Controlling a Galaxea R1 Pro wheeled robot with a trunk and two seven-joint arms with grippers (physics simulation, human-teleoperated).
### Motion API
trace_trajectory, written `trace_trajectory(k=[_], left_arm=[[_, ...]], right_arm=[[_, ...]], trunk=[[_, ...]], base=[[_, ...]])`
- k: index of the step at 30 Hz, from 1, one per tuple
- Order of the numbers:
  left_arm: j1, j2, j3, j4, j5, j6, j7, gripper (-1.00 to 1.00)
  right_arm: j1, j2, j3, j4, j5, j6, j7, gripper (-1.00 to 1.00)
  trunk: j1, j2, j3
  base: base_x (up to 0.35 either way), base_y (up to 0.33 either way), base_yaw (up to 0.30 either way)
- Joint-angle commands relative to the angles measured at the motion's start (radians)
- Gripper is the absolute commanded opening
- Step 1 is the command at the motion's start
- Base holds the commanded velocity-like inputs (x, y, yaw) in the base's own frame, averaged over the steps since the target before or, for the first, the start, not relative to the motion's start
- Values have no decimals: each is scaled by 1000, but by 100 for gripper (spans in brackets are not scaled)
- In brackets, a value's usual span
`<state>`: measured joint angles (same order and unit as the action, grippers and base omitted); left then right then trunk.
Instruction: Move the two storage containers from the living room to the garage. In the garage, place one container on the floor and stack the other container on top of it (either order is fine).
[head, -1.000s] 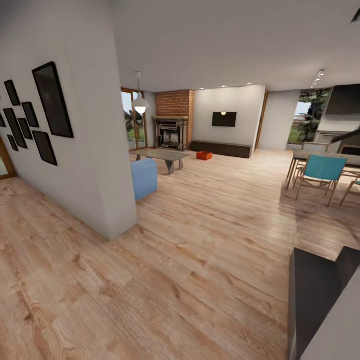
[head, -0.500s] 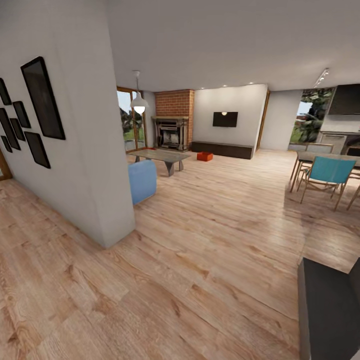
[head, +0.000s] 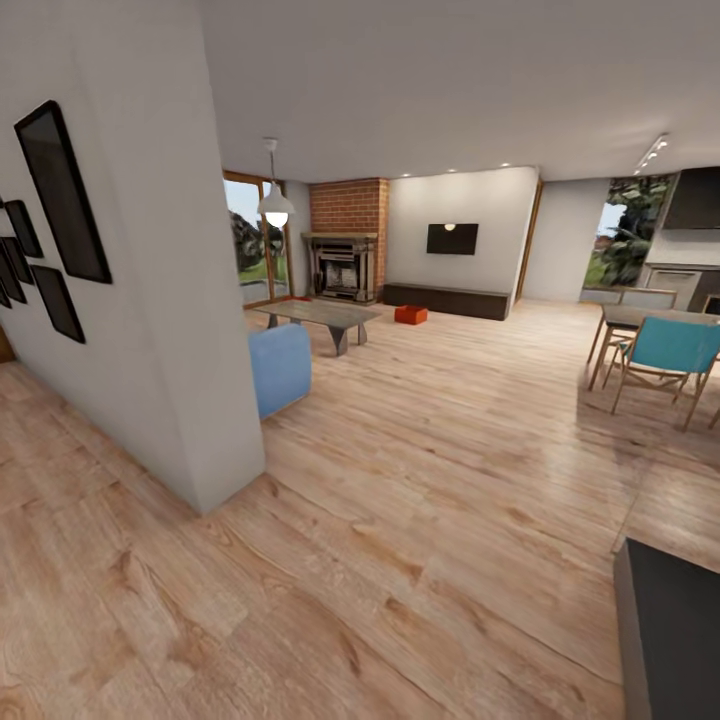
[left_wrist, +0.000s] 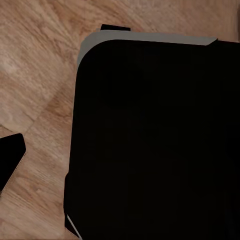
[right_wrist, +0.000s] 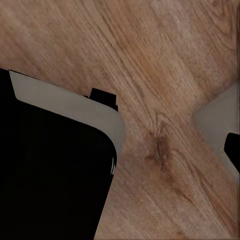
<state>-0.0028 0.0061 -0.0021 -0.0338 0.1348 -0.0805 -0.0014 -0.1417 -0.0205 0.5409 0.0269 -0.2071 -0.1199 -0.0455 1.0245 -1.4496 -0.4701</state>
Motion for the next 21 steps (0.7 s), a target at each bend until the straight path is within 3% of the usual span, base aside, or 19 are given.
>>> trace_trajectory(k=[1, 21], left_arm=[[0, 0, -1, 0, 8, -2, 0, 100], [0, -1, 3, 0, 5, -12, 3, 100]], right_arm=[[-1, 1, 9, 3, -10, -6, 0, 100], [-1, 2, 14, 2, -6, -6, 0, 100]], trunk=[[1, 0, -1], [1, 0, -1]], base=[[323, 0, 0], [323, 0, 0]])
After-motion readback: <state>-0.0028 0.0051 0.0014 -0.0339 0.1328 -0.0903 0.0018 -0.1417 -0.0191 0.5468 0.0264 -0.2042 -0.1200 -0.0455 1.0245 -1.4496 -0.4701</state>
